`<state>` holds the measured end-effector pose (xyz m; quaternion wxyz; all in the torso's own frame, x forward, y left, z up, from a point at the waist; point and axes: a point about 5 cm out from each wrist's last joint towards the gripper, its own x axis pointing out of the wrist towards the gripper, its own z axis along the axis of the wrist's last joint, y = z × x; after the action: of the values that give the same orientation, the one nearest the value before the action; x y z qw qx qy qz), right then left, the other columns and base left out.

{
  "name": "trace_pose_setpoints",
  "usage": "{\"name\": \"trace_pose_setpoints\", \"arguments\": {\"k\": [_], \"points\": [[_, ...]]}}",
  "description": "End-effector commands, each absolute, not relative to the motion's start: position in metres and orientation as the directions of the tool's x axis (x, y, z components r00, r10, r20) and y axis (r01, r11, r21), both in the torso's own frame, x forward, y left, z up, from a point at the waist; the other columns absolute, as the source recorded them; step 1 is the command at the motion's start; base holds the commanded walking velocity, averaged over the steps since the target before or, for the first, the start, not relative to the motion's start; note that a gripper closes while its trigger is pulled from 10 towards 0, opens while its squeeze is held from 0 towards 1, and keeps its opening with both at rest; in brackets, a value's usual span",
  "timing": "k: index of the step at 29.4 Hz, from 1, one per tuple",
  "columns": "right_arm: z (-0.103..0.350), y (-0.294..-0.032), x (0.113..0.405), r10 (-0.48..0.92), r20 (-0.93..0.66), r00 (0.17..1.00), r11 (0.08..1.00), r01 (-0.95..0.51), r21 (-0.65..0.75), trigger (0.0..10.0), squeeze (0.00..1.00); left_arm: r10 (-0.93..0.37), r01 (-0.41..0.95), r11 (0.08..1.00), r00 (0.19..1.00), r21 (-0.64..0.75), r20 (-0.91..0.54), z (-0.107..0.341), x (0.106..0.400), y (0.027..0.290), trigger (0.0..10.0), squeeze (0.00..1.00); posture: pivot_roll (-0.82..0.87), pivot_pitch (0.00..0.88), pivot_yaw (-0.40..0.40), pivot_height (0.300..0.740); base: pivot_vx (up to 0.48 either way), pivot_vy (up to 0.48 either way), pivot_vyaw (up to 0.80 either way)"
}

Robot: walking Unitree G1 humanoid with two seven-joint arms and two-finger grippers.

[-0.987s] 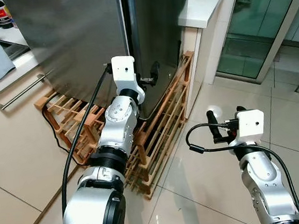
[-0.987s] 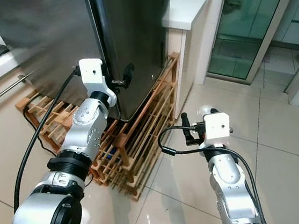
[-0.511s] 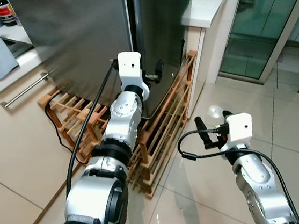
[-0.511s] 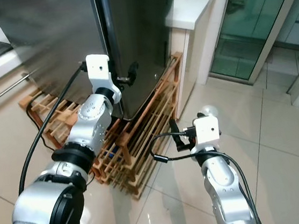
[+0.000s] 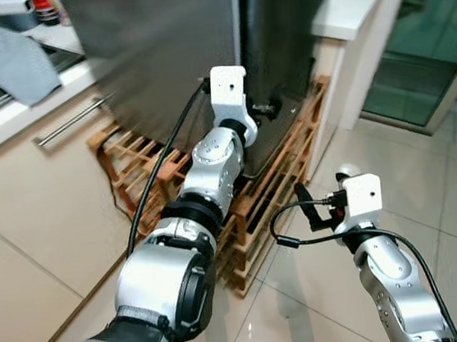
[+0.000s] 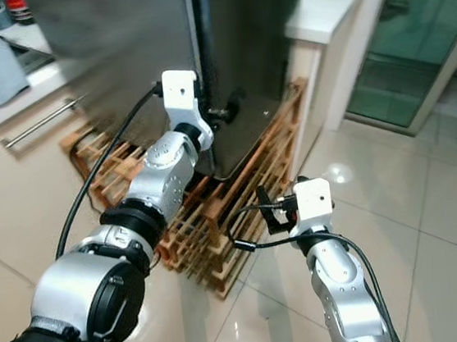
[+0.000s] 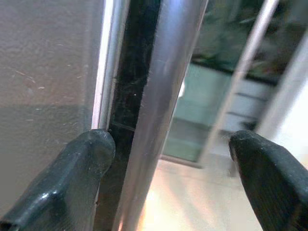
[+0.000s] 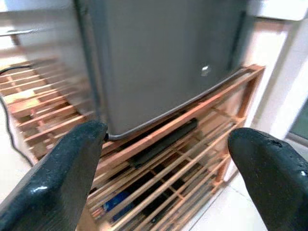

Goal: Restocking fridge

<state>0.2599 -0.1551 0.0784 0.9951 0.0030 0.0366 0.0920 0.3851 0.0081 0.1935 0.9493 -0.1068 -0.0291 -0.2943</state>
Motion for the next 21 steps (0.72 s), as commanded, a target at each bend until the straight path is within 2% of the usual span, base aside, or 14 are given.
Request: {"name": "trace_pose_setpoints", "arguments": {"k": [1, 2, 4, 5, 6, 9, 10, 12, 14, 16, 19, 21], "points": [[0.078, -0.156, 0.257, 0.185, -0.084, 0.979, 0.983, -0.182, 0.034, 10.0, 0.00, -0.824, 0.865, 0.490, 0.501, -0.110, 0.266, 0.240, 0.347, -0.080, 10.0, 0.00, -0.21, 0.000, 0.038, 0.740, 0.000, 0.000, 0.00], [0.078, -0.156, 0.257, 0.185, -0.084, 0.979, 0.983, -0.182, 0.034, 10.0, 0.00, -0.824, 0.865, 0.490, 0.501, -0.110, 0.266, 0.240, 0.347, -0.080, 10.0, 0.00, -0.21, 0.000, 0.038, 0.740, 0.000, 0.000, 0.00], [0.078, -0.155, 0.255, 0.189, -0.086, 0.978, 0.982, -0.187, 0.034, 10.0, 0.00, -0.867, 0.914, 0.386, 0.406, -0.127, 0.289, 0.245, 0.334, -0.098, 10.0, 0.00, -0.23, 0.000, 0.044, 0.740, 0.000, 0.000, 0.00], [0.078, -0.155, 0.255, 0.187, -0.088, 0.978, 0.982, -0.185, 0.035, 10.0, 0.00, -0.897, 0.950, 0.279, 0.310, -0.141, 0.314, 0.250, 0.321, -0.113, 10.0, 0.00, -0.25, 0.000, 0.058, 0.740, 0.000, 0.000, 0.00], [0.078, -0.155, 0.255, 0.187, -0.088, 0.978, 0.982, -0.185, 0.035, 10.0, 0.00, -0.897, 0.950, 0.279, 0.310, -0.141, 0.314, 0.250, 0.321, -0.113, 10.0, 0.00, -0.25, 0.000, 0.058, 0.740, 0.000, 0.000, 0.00], [0.077, -0.158, 0.252, 0.176, -0.093, 0.980, 0.984, -0.173, 0.036, 10.0, 0.00, -0.909, 0.981, -0.103, -0.026, -0.164, 0.416, 0.267, 0.277, -0.148, 10.0, 0.00, -0.26, 0.000, 0.063, 0.740, 0.000, 0.000, 0.00], [0.077, -0.158, 0.252, 0.176, -0.093, 0.980, 0.984, -0.173, 0.036, 10.0, 0.00, -0.909, 0.981, -0.103, -0.026, -0.164, 0.416, 0.267, 0.277, -0.148, 10.0, 0.00, -0.26, 0.000, 0.063, 0.740, 0.000, 0.000, 0.00], [0.077, -0.158, 0.251, 0.174, -0.095, 0.980, 0.985, -0.171, 0.037, 10.0, 0.00, -0.874, 0.963, -0.227, -0.135, -0.148, 0.467, 0.275, 0.263, -0.153, 10.0, 0.00, -0.27, 0.000, 0.066, 0.740, 0.000, 0.000, 0.00], [0.076, -0.158, 0.250, 0.174, -0.097, 0.980, 0.985, -0.171, 0.037, 10.0, 0.00, -0.862, 0.958, -0.251, -0.156, -0.139, 0.483, 0.278, 0.261, -0.152, 10.0, 0.00, -0.27, 0.000, 0.063, 0.740, 0.000, 0.000, 0.00], [0.076, -0.158, 0.250, 0.170, -0.100, 0.980, 0.985, -0.167, 0.038, 10.0, 0.00, -0.847, 0.958, -0.234, -0.117, -0.166, 0.518, 0.280, 0.271, -0.141, 10.0, 0.00, -0.26, 0.000, 0.055, 0.740, 0.000, 0.000, 0.00], [0.080, -0.159, 0.251, 0.160, -0.081, 0.984, 0.987, -0.157, 0.047, 10.0, 0.00, -0.849, 0.976, -0.072, 0.049, -0.206, 0.525, 0.262, 0.306, -0.092, 10.0, 0.00, -0.25, 0.000, 0.050, 0.740, 0.000, 0.000, 0.00], [0.080, -0.161, 0.252, 0.151, -0.080, 0.985, 0.988, -0.148, 0.052, 10.0, 0.00, -0.849, 0.967, 0.091, 0.200, -0.237, 0.489, 0.244, 0.328, -0.053, 10.0, 0.00, -0.24, 0.000, 0.053, 0.740, 0.000, 0.000, 0.00]]}}
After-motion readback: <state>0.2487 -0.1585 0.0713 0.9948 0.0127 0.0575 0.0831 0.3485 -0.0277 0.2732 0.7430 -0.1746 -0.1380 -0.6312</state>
